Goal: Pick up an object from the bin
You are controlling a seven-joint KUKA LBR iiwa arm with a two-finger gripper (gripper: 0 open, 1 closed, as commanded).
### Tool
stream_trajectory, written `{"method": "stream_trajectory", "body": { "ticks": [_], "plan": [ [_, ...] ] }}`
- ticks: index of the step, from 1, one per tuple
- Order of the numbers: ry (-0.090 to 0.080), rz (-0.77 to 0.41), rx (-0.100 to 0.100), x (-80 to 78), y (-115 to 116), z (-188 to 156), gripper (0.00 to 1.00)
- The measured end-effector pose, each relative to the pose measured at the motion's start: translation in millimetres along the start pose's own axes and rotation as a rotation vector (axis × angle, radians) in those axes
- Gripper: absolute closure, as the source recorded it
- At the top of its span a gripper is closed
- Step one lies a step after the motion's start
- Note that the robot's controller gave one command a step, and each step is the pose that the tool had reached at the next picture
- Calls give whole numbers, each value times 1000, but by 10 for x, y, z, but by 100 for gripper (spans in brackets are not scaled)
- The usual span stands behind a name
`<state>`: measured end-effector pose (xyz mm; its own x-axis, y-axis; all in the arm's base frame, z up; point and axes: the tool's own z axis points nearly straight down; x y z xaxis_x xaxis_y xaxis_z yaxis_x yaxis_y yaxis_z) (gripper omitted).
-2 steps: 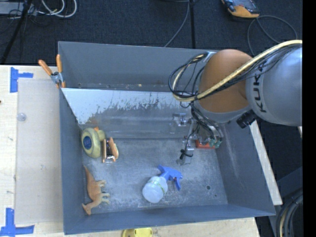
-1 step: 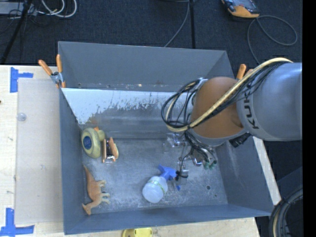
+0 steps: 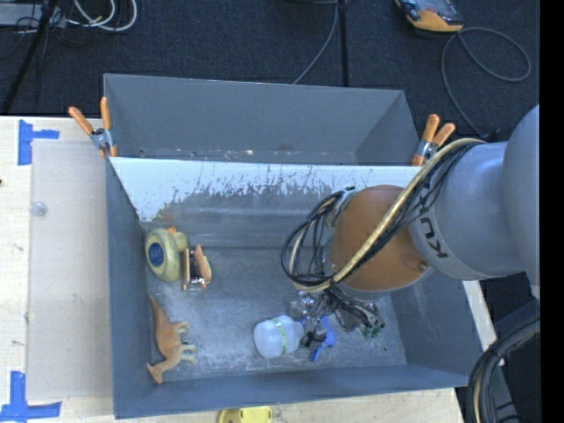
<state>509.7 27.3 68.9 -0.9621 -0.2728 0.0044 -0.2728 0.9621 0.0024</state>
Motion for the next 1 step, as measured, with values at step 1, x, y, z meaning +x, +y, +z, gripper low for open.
{"method": "stream_trajectory", "body": {
  "ticks": [1],
  "plan": [
    [0, 0, 0, 0, 0, 0, 100]
  ]
}}
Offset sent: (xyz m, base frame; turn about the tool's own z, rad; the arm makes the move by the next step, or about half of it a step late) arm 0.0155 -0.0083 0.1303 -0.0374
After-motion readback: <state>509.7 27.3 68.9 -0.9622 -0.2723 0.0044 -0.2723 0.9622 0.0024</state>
